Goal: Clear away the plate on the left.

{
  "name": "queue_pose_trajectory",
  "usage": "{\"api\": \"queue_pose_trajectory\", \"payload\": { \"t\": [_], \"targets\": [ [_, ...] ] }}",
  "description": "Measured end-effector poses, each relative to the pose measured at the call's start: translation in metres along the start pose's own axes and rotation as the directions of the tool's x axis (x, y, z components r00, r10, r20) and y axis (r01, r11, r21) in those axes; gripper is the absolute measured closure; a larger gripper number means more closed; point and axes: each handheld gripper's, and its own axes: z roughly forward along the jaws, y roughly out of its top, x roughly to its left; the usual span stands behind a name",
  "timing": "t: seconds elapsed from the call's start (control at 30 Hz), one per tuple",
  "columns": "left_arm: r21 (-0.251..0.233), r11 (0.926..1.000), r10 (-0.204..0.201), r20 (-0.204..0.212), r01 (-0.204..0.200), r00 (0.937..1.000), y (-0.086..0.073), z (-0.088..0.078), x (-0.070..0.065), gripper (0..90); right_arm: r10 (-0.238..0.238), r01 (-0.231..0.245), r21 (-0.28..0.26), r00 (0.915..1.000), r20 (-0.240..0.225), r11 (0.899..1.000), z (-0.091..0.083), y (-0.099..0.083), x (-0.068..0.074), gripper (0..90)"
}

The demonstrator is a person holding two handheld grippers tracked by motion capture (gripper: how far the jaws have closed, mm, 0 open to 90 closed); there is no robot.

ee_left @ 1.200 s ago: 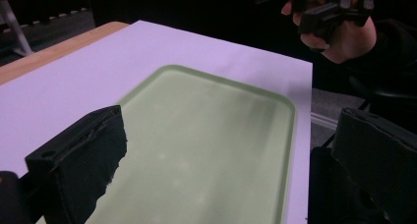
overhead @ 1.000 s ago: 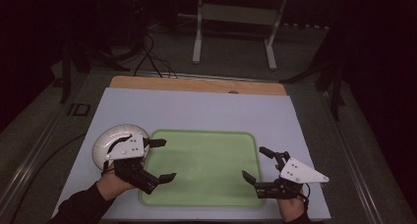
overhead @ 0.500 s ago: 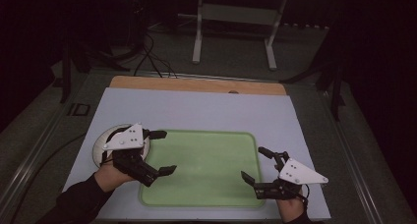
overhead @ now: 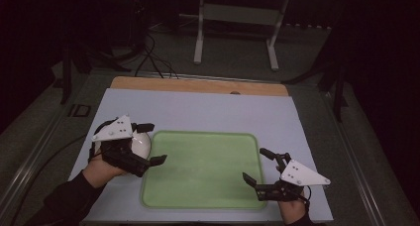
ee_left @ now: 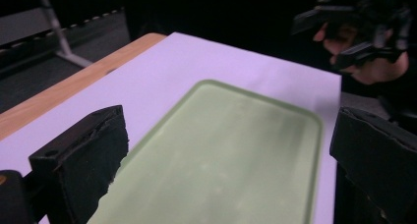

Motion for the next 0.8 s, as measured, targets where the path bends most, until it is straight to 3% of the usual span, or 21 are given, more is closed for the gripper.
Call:
{"api": "queue_pose_trajectory", "payload": {
  "t": [0.37,0.5,0.6,0.8],
  "targets": [
    [0.005,0.9986,-0.053,-0.058,0.053,0.9969,-0.012,-0.018,0.014,1.4,-0.003,0.003,0.006,1.0000,0.000,1.000,0.001,0.000,0.001,12.6],
    [0.011,0.9973,-0.072,-0.087,0.073,0.9936,-0.021,-0.026,0.020,3.0,-0.005,0.005,0.002,1.0000,0.004,1.000,0.001,0.000,0.001,12.6],
    [-0.001,0.9935,-0.113,-0.107,0.114,0.9878,-0.030,-0.035,0.025,3.1,-0.009,0.009,0.003,1.0000,0.003,1.000,0.001,0.000,0.001,12.6],
    [0.019,0.9907,-0.131,-0.134,0.134,0.9823,-0.042,-0.046,0.029,3.8,-0.009,0.009,0.008,1.0000,0.003,1.000,0.002,0.000,0.002,12.6]
  ]
}}
